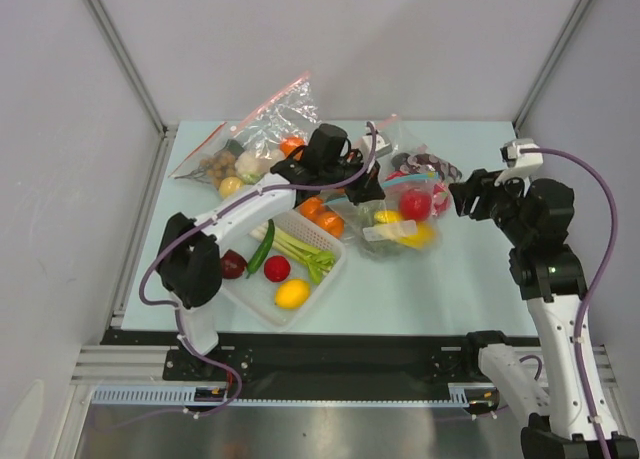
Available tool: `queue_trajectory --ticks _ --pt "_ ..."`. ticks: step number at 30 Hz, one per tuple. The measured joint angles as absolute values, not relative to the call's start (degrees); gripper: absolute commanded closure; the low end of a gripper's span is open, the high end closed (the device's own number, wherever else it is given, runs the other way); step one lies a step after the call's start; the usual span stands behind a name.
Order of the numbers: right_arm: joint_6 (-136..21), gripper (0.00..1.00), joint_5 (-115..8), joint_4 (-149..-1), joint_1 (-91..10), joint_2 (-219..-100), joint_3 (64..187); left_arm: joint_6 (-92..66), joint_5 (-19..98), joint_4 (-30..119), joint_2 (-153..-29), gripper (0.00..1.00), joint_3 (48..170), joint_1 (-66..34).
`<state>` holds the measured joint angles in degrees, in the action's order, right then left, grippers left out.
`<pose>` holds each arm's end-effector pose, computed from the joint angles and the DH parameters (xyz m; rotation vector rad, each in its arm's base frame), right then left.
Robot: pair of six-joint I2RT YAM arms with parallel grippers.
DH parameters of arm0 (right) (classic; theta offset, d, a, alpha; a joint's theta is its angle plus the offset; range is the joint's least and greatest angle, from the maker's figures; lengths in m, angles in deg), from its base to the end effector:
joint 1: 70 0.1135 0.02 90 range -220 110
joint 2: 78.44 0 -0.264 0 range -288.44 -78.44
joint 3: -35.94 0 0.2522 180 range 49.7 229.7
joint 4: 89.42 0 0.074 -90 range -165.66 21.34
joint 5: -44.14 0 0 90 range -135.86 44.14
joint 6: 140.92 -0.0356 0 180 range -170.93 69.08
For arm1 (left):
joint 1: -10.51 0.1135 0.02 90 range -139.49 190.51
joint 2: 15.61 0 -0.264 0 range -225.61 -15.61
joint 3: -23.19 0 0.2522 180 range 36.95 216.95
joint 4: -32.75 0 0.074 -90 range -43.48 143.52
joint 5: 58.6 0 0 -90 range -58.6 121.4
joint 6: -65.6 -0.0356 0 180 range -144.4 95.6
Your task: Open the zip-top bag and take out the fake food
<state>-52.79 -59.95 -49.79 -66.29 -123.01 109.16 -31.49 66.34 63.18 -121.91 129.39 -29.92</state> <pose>0.1589 0.0190 0.3990 -0.2072 1.7532 0.2873 0.3180 -0.2977 0.3140 1.2010 1.7839 -0.9850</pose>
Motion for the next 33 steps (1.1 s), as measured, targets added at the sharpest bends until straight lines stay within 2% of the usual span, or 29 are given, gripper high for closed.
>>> queue_trajectory --ticks 9,15,23,26,27,29,30,33 --pt "-66.6 0.44 -64.8 -56.2 -61.4 -125.7 110.0 -9.0 50.3 46.4 -111.5 1.0 115.8 -39.3" --pt "-70.5 0.45 -64.8 -56.2 -58.0 -130.8 107.0 -2.6 43.3 39.1 -111.0 1.0 112.8 -46.3" --pt "-72.2 0.44 -63.9 -56.2 -56.9 -129.9 101.0 0.0 36.4 36.2 -112.9 1.0 110.2 -46.9" --pt "-72.4 0.44 -63.3 -56.4 -56.8 -129.7 99.0 0.3 36.0 35.2 -115.2 0.75 110.2 -46.9" --pt "-72.4 0.44 -63.0 -56.7 -56.8 -129.8 98.2 0.6 36.3 35.1 -115.8 0.64 110.1 -47.0" --pt "-72.8 0.44 -62.4 -57.1 -57.0 -129.8 96.9 1.1 37.1 34.9 -116.6 0.52 109.9 -46.9" --pt "-72.8 0.44 -62.0 -57.1 -57.0 -129.8 96.3 1.3 38.2 34.7 -116.8 0.47 109.5 -46.9" --pt "-72.9 0.44 -61.0 -56.6 -57.0 -129.5 95.3 1.9 41.0 34.2 -116.8 0.45 108.7 -46.9"
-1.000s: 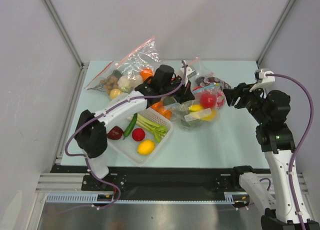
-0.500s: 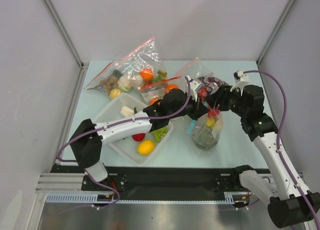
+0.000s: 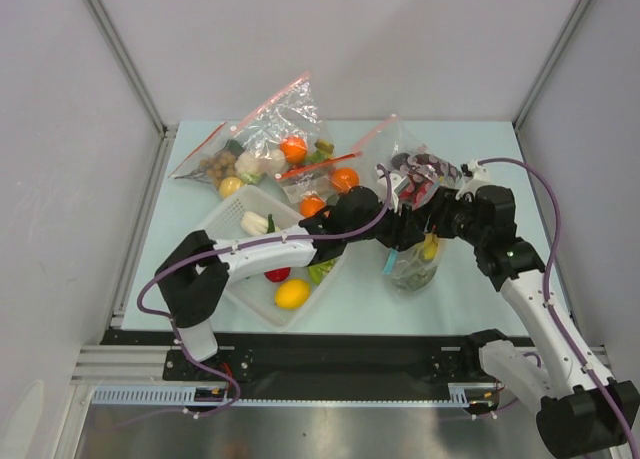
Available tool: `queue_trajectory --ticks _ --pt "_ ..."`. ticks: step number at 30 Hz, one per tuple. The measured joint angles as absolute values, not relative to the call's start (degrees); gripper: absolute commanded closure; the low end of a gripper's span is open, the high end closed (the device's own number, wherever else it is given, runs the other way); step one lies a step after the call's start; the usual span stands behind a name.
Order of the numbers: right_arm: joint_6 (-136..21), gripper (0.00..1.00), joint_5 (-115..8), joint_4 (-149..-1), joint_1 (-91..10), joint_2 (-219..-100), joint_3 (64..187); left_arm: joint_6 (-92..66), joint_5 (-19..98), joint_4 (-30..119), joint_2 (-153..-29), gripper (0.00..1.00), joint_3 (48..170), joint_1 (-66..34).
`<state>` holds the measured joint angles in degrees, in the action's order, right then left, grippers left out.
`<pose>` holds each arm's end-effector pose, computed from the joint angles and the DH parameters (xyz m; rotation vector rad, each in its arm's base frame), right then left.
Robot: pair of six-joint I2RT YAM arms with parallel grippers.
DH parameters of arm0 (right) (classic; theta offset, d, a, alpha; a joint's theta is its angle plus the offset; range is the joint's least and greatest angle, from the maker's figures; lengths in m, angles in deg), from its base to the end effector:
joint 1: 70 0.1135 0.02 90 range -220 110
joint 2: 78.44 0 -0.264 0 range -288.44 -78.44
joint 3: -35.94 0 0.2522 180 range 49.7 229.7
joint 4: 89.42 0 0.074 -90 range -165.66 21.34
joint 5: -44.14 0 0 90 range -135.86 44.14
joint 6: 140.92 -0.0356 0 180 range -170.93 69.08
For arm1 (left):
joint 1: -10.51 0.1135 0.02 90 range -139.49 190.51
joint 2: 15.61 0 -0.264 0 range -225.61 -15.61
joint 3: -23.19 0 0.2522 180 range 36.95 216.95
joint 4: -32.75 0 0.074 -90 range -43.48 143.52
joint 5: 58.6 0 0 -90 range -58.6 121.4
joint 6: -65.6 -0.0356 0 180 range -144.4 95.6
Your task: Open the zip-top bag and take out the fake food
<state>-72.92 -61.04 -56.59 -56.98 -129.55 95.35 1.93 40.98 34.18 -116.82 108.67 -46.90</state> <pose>0.1951 0.0547 0.3104 -0.0145 2.0437 0.6526 0.2203 -0.3556 0.2719 0.6656 1.9246 -1.1278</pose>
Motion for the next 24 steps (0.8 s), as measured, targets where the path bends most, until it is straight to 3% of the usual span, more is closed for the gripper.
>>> queue_trajectory --ticks 2,5,7,12,15,19,24 --pt "-72.9 0.44 -60.4 -56.1 -57.0 -128.9 95.1 2.6 43.1 33.2 -116.8 0.46 108.3 -46.9" --pt "-72.9 0.44 -59.9 -55.3 -56.9 -127.2 94.8 4.2 45.9 30.1 -116.8 0.66 106.9 -46.9" --pt "-72.9 0.48 -59.3 -54.7 -56.9 -125.8 94.8 4.9 46.9 28.9 -116.8 0.68 105.8 -46.9" --pt "-72.2 0.59 -58.3 -54.2 -57.0 -124.8 94.8 5.7 48.8 28.0 -116.4 0.52 103.9 -46.9" --pt "-72.0 0.66 -58.4 -54.0 -57.3 -125.8 94.8 5.8 49.8 26.9 -114.5 0.5 102.0 -46.9" --pt "-71.8 0.85 -58.7 -54.0 -57.4 -126.2 94.7 5.7 50.3 25.9 -112.4 0.5 100.6 -46.9" --pt "-71.7 0.99 -58.7 -53.6 -57.4 -126.1 94.7 5.4 50.0 26.2 -111.7 0.43 100.6 -46.8"
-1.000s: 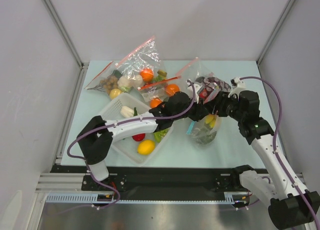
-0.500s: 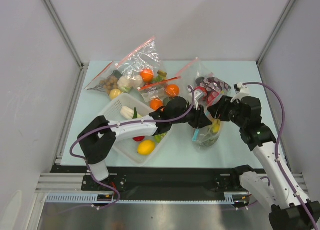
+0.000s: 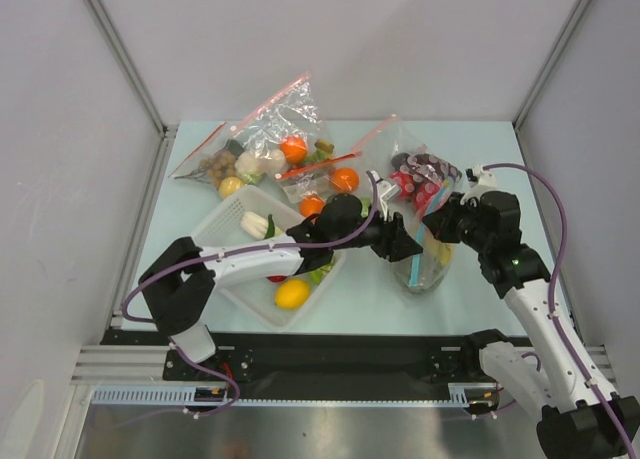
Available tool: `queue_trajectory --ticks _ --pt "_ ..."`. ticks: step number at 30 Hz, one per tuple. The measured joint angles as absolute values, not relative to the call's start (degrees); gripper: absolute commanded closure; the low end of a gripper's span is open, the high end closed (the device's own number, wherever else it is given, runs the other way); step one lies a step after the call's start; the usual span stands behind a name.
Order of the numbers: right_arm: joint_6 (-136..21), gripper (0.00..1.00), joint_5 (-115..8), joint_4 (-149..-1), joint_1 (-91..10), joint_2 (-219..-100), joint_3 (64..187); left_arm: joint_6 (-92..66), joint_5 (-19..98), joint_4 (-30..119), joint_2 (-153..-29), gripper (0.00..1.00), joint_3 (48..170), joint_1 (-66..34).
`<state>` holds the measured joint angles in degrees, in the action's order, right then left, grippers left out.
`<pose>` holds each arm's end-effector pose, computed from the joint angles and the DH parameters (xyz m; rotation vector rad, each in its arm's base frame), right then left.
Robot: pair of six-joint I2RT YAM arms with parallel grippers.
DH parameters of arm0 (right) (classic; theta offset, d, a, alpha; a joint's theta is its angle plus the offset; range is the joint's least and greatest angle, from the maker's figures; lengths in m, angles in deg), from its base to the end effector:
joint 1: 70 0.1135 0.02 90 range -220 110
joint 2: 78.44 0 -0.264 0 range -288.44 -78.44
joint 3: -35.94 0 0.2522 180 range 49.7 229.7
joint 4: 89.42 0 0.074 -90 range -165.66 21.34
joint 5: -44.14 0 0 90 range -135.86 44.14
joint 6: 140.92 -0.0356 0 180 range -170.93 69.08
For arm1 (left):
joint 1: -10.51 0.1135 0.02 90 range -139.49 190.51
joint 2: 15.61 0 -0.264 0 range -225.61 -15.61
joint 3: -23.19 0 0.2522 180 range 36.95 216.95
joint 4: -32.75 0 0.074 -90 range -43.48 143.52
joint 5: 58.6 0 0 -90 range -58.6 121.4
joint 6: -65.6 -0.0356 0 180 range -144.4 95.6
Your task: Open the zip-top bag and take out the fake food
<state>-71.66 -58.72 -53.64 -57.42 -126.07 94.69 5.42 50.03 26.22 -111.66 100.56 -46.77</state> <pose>0.1821 0.0488 0.3118 -0.0019 2.0400 0.5937 0.2024 -0.3360 0.2726 0.7235 1.8580 -1.3348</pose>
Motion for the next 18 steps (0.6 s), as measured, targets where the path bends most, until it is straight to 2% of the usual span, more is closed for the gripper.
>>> queue_trajectory --ticks 3,11,18 --pt "-71.6 1.0 -58.7 -53.2 -57.7 -125.5 94.7 5.3 49.9 26.5 -110.9 0.4 100.3 -46.0" --pt "-71.6 1.0 -58.7 -52.9 -58.5 -123.5 94.7 7.3 48.6 23.5 -107.8 0.39 97.2 -40.8" --pt "-71.4 1.0 -57.8 -52.5 -59.6 -123.0 94.5 10.6 50.8 18.4 -114.2 0.38 99.2 -40.8"
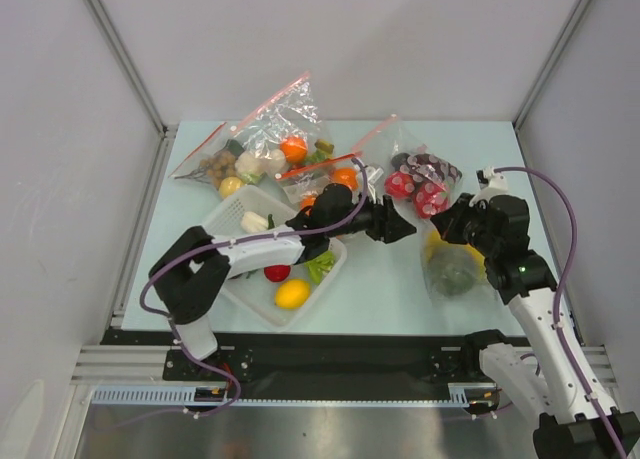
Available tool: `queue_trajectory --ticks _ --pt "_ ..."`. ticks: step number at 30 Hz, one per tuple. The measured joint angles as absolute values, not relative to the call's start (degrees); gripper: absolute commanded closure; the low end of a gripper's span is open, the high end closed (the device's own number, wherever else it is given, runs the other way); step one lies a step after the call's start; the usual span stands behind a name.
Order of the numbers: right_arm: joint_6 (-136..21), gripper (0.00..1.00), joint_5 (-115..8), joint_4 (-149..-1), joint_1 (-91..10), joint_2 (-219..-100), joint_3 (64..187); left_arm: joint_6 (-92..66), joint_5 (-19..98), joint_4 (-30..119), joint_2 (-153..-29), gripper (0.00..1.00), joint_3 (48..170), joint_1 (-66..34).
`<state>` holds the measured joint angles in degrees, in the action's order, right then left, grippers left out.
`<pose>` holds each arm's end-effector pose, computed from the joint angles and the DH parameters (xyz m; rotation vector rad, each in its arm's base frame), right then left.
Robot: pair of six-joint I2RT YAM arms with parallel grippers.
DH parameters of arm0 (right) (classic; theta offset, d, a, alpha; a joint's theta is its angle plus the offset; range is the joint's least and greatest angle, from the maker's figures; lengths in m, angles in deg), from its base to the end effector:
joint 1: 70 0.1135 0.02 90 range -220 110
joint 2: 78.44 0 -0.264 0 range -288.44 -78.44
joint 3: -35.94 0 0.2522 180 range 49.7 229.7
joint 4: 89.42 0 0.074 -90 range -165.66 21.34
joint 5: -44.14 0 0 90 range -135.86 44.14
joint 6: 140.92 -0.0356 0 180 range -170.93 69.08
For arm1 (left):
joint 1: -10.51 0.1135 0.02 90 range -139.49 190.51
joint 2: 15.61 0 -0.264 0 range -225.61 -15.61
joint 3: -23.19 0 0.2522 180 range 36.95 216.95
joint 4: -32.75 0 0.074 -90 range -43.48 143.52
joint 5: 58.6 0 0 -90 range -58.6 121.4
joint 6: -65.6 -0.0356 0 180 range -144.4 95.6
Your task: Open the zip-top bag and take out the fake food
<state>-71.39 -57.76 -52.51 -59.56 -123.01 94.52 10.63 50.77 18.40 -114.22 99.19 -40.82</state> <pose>0.1726 0.0393 0.3175 0.0371 2.0032 0.5540 0.2400 -0.3188 0.2621 0.5473 1.8415 -1.3619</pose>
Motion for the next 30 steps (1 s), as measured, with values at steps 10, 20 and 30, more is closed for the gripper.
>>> queue_trajectory --ticks 10,20,30 --pt "-71.7 0.7 -50.3 -51.5 -62.5 -118.8 94.5 8.0 50.6 21.4 -124.8 0.23 108.8 -46.9" --pt "-72.3 0.53 -46.0 -52.2 -64.2 -116.3 94.6 8.9 50.2 22.6 -135.5 0.12 118.9 -48.8" --pt "-72.3 0.46 -45.0 -52.1 -64.4 -115.3 94.6 11.5 50.6 28.2 -143.8 0.31 127.2 -50.9"
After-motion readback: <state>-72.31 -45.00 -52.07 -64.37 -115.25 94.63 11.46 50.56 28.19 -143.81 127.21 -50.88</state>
